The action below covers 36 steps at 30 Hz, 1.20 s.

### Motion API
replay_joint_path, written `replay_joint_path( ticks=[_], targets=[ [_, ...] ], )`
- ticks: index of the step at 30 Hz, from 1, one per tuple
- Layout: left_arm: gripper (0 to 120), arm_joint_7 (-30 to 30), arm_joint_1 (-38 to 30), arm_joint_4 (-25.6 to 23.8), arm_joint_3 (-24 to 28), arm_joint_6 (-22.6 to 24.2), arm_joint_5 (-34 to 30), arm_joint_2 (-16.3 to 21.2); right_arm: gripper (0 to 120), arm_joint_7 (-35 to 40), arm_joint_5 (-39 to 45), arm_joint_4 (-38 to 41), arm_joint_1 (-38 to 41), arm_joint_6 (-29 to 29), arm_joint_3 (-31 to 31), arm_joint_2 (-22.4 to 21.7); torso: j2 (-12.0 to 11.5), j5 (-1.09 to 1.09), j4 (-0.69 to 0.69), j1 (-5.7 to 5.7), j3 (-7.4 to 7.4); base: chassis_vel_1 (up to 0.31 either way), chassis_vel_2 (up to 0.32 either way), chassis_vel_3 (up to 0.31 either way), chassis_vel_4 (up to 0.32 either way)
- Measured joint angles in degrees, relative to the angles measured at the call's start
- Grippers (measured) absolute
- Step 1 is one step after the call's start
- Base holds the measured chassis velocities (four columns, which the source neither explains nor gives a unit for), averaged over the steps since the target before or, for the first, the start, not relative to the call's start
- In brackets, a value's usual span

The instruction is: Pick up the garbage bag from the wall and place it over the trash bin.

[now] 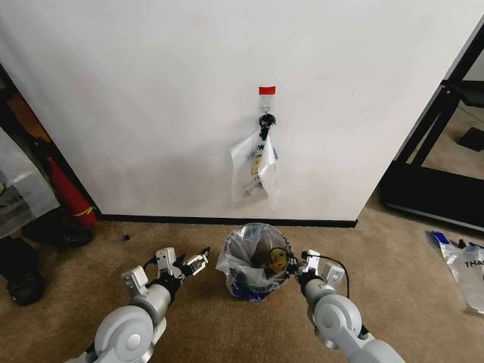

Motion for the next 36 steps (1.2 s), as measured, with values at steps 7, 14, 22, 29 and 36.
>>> replay_joint_path(
  ticks=[7,14,22,29,36],
  targets=[
    [56,0.83,2.71,0.59,1.96,1.61,-0.33,-0.01,1,-0.1,-0.22,-0.78,0.1,0.08,0.35,0.63,0.0,0.0,0.0,0.0,-0.01,0.0,0.0,0.0,0.0],
    [54,0.64,0.38,3.52,4.44,3.68,-2.48,-2.12,1,-0.82,-0.77,-1.66,-0.21,0.51,0.6,0.83,0.01,-0.02,-0.01,0.0,-0.02,0.0,0.0,0.0,0.0],
    [60,0.09,-2.39,4.18,5.33,4.94,-4.12,-2.94,1,-0.96,-0.77,-1.44,-0.22,0.52,0.47,0.73,0.01,0.01,0.0,0.0,-0.01,0.0,0.0,0.0,0.0],
    [68,-0.28,-4.02,5.56,6.2,5.3,-3.92,-3.29,1,-1.04,-0.75,-1.2,-0.26,0.56,0.29,0.73,0.0,0.0,0.0,0.0,0.0,0.0,0.0,0.0,0.0],
    [68,-0.34,-4.35,5.48,6.29,5.52,-4.7,-3.67,1,-1.08,-0.73,-1.38,-0.01,0.55,0.21,0.75,0.0,0.0,0.0,0.0,0.0,0.0,0.0,0.0,0.0]
  ],
)
